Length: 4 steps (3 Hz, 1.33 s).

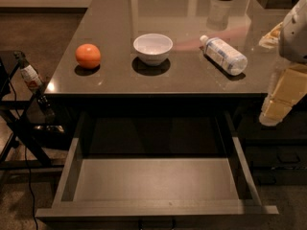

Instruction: Place orange into top drawer

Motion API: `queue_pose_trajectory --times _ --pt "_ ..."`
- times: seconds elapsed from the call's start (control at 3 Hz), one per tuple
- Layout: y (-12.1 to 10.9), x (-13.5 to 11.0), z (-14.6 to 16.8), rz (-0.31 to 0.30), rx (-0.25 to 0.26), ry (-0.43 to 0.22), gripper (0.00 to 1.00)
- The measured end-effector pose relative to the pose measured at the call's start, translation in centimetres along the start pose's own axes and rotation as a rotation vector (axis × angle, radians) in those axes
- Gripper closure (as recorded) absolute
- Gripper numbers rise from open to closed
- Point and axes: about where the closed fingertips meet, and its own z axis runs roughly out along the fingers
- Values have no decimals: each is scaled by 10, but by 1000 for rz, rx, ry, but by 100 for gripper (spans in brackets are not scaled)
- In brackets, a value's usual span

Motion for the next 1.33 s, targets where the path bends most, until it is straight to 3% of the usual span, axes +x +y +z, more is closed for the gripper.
queue_pose_trajectory --times 0.33,0.67,1.33 --pt "0 0 0 0 0 0 0" --pt "-16 -36 10 -41 0 -42 0" --pt "-37 -147 36 -208 -60 -112 0"
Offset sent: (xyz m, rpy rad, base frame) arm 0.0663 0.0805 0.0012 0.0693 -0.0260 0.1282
